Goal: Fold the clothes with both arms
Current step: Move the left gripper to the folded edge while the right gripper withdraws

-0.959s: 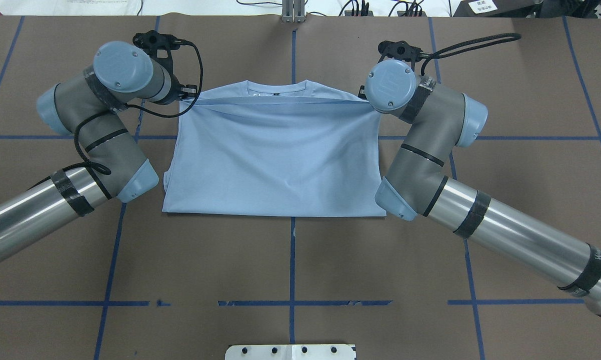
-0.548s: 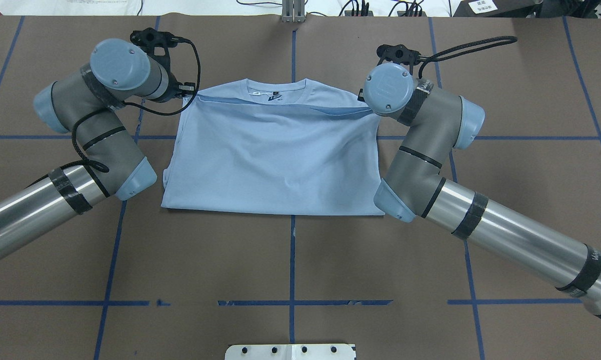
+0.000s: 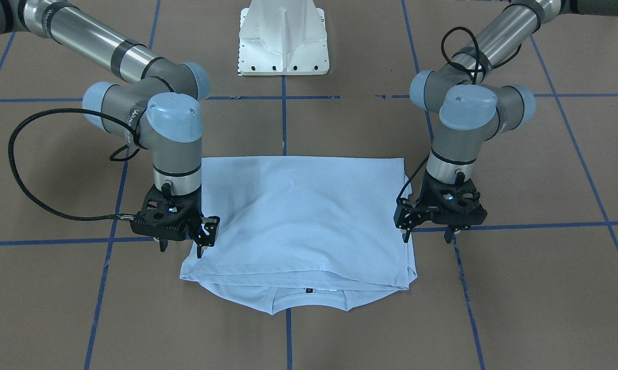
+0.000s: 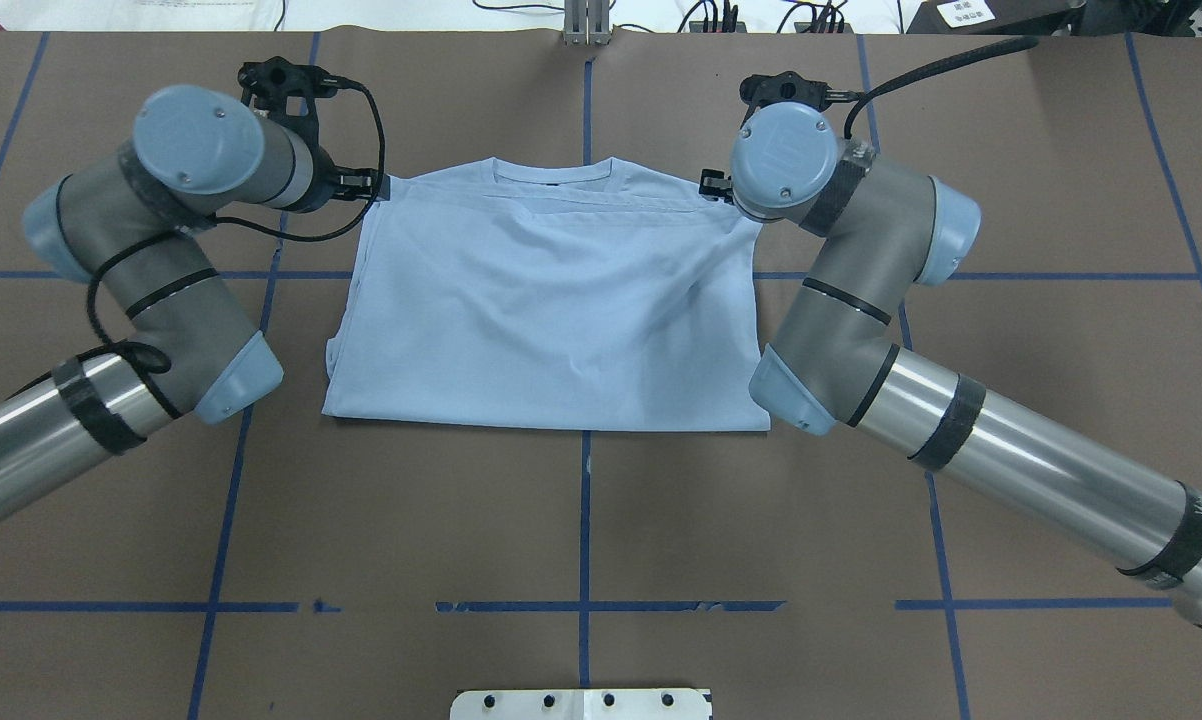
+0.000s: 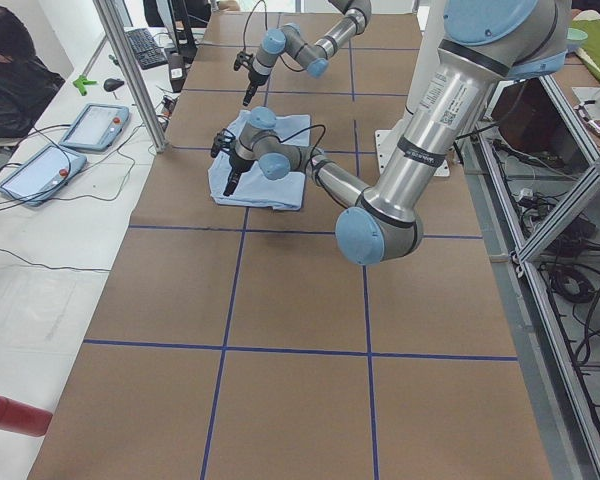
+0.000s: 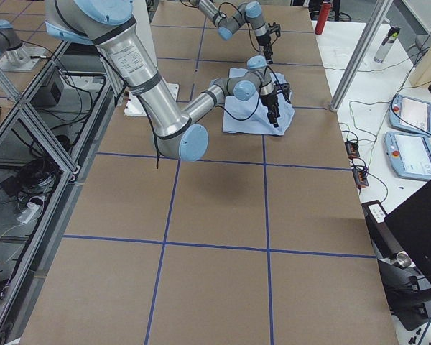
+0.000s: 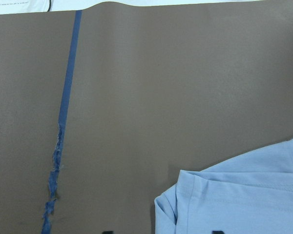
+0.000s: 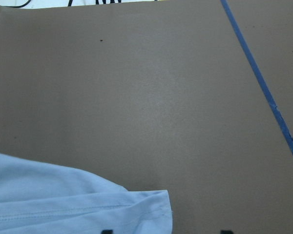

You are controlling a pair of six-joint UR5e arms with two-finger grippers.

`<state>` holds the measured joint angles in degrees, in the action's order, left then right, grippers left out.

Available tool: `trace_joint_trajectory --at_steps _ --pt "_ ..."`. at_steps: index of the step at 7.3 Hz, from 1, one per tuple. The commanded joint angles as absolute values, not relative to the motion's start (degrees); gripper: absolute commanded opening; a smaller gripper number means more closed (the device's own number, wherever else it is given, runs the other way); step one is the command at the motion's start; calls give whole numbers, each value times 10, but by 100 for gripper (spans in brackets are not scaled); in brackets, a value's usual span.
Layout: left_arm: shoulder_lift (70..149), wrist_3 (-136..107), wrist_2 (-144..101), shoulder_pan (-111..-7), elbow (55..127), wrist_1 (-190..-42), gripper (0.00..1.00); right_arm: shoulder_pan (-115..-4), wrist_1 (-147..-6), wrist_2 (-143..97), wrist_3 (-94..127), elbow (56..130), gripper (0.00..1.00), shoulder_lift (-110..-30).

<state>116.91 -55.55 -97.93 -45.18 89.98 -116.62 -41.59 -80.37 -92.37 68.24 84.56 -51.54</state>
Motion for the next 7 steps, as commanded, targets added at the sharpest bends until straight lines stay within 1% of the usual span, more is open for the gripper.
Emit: trace_joint_trajectory --at_steps 1,2,3,4,5,6,7 --pt "1055 -576 -1010 -428 1028 -1170 100 -439 -803 -996 649 917 100 -561" --pt "1018 -623 -1004 -385 1060 -1203 100 -447 -803 -1019 629 938 100 -573" --pt "993 -662 -998 -353 1070 -1215 100 -453 -803 -1029 621 947 100 -581" --pt "987 -693 -960 -325 1069 -1222 91 -453 -803 -1028 621 947 100 -581" --pt "984 -710 -953 -315 1065 -1222 63 -453 -803 -1028 620 947 100 -582" --pt "984 -711 -952 -309 1059 -1222 53 -452 -803 -1027 620 947 100 -582" --pt "984 -711 -952 -309 1049 -1221 53 -452 -803 -1026 621 947 100 -583"
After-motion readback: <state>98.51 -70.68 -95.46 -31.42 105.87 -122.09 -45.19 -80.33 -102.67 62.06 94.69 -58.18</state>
